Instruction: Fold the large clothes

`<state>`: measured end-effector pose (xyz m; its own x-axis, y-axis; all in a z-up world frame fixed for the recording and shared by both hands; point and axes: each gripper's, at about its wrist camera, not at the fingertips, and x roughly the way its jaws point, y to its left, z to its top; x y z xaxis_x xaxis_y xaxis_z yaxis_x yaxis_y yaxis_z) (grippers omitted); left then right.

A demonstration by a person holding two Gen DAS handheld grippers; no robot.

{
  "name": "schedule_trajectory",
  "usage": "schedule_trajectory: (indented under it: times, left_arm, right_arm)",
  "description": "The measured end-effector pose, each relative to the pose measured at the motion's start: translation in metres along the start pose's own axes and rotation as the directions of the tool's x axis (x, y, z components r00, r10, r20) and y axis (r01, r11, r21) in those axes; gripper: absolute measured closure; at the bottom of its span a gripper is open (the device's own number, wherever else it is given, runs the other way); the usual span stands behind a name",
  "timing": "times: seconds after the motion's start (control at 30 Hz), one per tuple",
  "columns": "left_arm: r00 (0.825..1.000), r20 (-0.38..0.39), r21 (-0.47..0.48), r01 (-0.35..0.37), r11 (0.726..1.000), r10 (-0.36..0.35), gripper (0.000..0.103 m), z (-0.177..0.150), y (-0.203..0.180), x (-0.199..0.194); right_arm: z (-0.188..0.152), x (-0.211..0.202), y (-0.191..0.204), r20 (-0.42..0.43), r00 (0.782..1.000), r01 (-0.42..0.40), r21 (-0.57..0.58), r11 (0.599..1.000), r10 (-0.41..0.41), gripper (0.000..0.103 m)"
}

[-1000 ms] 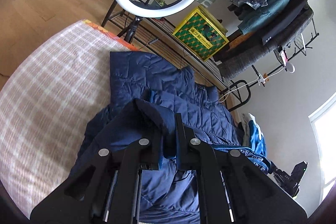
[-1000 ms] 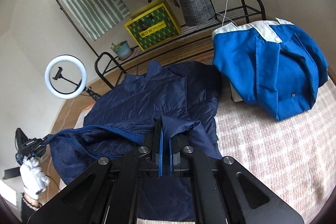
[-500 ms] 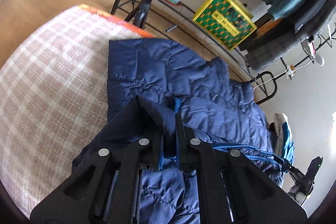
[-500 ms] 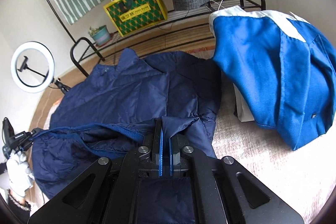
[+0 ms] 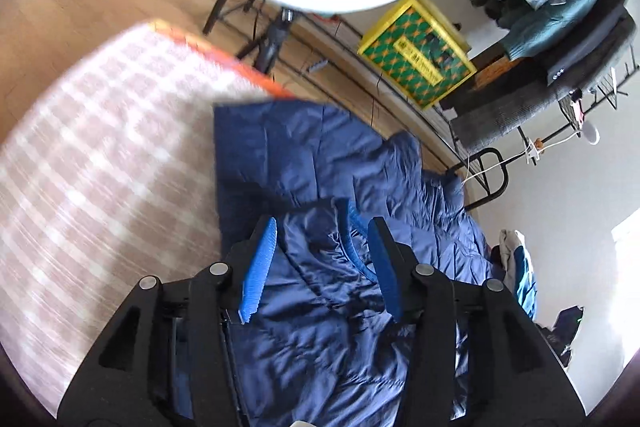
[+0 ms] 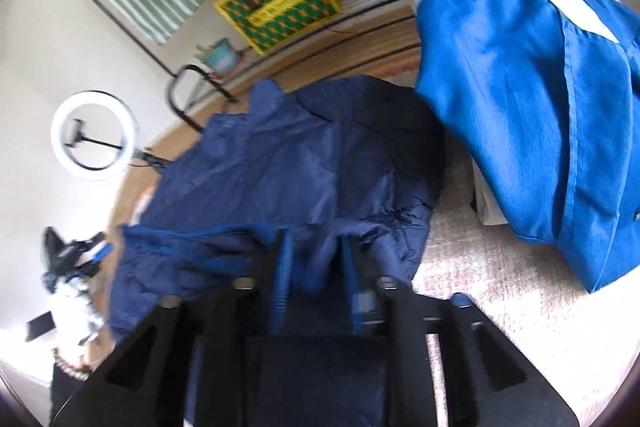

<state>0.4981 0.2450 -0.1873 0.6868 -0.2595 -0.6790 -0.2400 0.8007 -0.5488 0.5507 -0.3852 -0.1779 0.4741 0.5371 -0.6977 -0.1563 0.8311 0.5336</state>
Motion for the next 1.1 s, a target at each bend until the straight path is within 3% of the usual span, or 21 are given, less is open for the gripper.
schedule_trajectory:
  times: [0.07, 0.17, 0.3, 0.37, 0.4, 0.5, 0.6, 0.63, 0.67, 0.73, 0.83, 0.9, 1.0, 1.03, 1.07, 1.1]
  left_arm:
    - [0.998, 0.017, 0.083, -0.067, 0.994, 0.066, 0.055, 0.001, -0.001, -0.004]
    - [0.993, -0.019, 0.217, -0.106, 0.971, 0.112, 0.055, -0.002, -0.002, 0.005]
    - [0.98, -0.083, 0.416, -0.13, 0.9, 0.18, 0.055, -0.02, -0.015, 0.031]
    - [0.97, -0.099, 0.496, -0.146, 0.856, 0.222, 0.055, -0.03, -0.022, 0.043]
    - [0.965, -0.105, 0.521, -0.153, 0.84, 0.242, 0.055, -0.034, -0.025, 0.05]
    - [0.958, -0.101, 0.563, -0.167, 0.81, 0.268, 0.055, -0.04, -0.031, 0.061]
    - [0.96, -0.095, 0.561, -0.167, 0.811, 0.263, 0.055, -0.039, -0.031, 0.064]
    - [0.96, -0.085, 0.562, -0.174, 0.808, 0.266, 0.057, -0.039, -0.031, 0.065]
    - [0.961, -0.081, 0.562, -0.176, 0.808, 0.266, 0.066, -0.039, -0.03, 0.065]
    - [0.964, -0.081, 0.554, -0.167, 0.816, 0.252, 0.08, -0.04, -0.029, 0.066]
    - [0.967, -0.046, 0.572, -0.182, 0.8, 0.252, 0.094, -0.043, -0.029, 0.066]
    - [0.966, -0.041, 0.587, -0.184, 0.788, 0.256, 0.095, -0.045, -0.031, 0.066]
    - [0.965, -0.021, 0.624, -0.193, 0.757, 0.263, 0.094, -0.049, -0.036, 0.065]
    - [0.962, -0.007, 0.623, -0.209, 0.754, 0.272, 0.086, -0.048, -0.036, 0.064]
    - [0.963, 0.003, 0.617, -0.214, 0.758, 0.269, 0.069, -0.047, -0.036, 0.063]
    - [0.965, 0.022, 0.606, -0.22, 0.765, 0.26, 0.059, -0.045, -0.035, 0.062]
  right_arm:
    - [-0.001, -0.014, -0.003, 0.034, 0.998, -0.044, -0.025, 0.999, 0.045, 0.067]
    - [-0.004, -0.028, -0.004, 0.091, 0.996, 0.034, -0.119, 0.992, -0.023, 0.066]
    - [-0.005, -0.02, -0.008, 0.072, 0.993, 0.108, -0.199, 0.974, -0.095, 0.065]
    - [-0.004, -0.012, -0.008, 0.069, 0.989, 0.143, -0.231, 0.962, -0.131, 0.053]
    - [-0.002, -0.007, -0.006, 0.076, 0.986, 0.161, -0.243, 0.957, -0.147, 0.048]
    - [0.004, 0.006, -0.002, 0.07, 0.989, 0.146, -0.272, 0.951, -0.132, 0.048]
    - [0.006, 0.026, 0.004, 0.046, 0.98, 0.2, -0.32, 0.926, -0.195, 0.048]
    - [0.005, 0.032, 0.005, 0.037, 0.976, 0.216, -0.332, 0.918, -0.216, 0.049]
    - [0.005, 0.036, 0.006, 0.031, 0.977, 0.21, -0.338, 0.917, -0.212, 0.054]
    - [0.001, 0.04, 0.007, 0.025, 0.977, 0.209, -0.344, 0.915, -0.213, 0.087]
    - [-0.005, 0.039, 0.007, 0.051, 0.975, 0.222, -0.341, 0.913, -0.218, 0.096]
    - [-0.008, 0.035, 0.009, 0.073, 0.973, 0.231, -0.353, 0.907, -0.22, 0.097]
    - [-0.01, 0.035, 0.012, 0.082, 0.969, 0.246, -0.373, 0.895, -0.232, 0.098]
    - [-0.01, 0.035, 0.013, 0.085, 0.967, 0.253, -0.38, 0.89, -0.238, 0.098]
    - [-0.01, 0.035, 0.013, 0.086, 0.967, 0.253, -0.384, 0.888, -0.239, 0.098]
    - [-0.009, 0.035, 0.013, 0.085, 0.968, 0.25, -0.383, 0.889, -0.236, 0.098]
